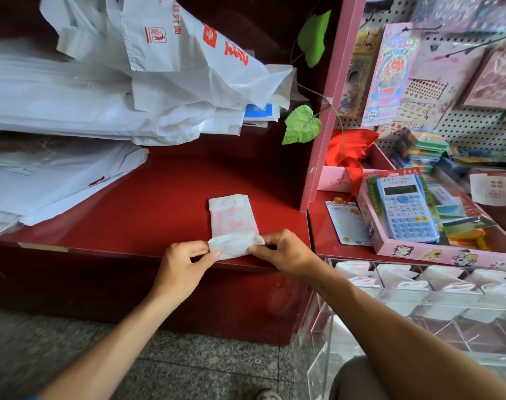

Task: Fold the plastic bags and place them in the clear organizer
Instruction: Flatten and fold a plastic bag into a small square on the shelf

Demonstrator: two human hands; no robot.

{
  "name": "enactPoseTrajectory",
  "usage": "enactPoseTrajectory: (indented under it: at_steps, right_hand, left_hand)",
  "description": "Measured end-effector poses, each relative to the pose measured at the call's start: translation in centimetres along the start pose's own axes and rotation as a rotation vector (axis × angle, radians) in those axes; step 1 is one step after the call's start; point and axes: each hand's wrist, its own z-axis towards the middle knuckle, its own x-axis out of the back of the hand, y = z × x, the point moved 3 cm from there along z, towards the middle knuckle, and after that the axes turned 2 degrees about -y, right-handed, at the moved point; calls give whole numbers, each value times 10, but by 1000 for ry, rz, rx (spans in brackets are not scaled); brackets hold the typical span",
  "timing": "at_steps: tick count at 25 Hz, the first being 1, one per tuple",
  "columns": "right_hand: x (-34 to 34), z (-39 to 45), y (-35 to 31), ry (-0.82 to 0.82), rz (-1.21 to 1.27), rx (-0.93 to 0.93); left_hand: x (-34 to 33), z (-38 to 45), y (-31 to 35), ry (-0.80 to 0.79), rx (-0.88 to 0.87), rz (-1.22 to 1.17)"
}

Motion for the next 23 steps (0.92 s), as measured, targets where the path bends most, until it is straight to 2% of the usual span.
enactPoseTrajectory:
  at_steps: [2, 5, 10, 15, 19, 21, 23]
  right_hand:
    - [4, 3, 2, 83, -38, -66]
    - [11, 5, -3, 206, -222, -135]
    - [7, 9, -6, 278, -290, -223]
    - [2, 9, -10, 294, -369, -262]
    - [1, 6, -17, 301, -491, -201]
    - [0, 4, -20, 263, -541, -69]
    - [-2, 3, -20, 178, -624, 73]
  left_hand:
    - [-4, 3, -1, -6, 48, 3]
    - [-11, 7, -6, 29, 103, 120]
    - [-13, 15, 4, 156, 252, 323]
    - [-9, 20, 2, 182, 284, 409]
    - [-7, 18, 1, 199, 211, 439]
    - [-8, 15, -4, 177, 45, 441]
    - [-12, 13, -8, 62, -134, 496]
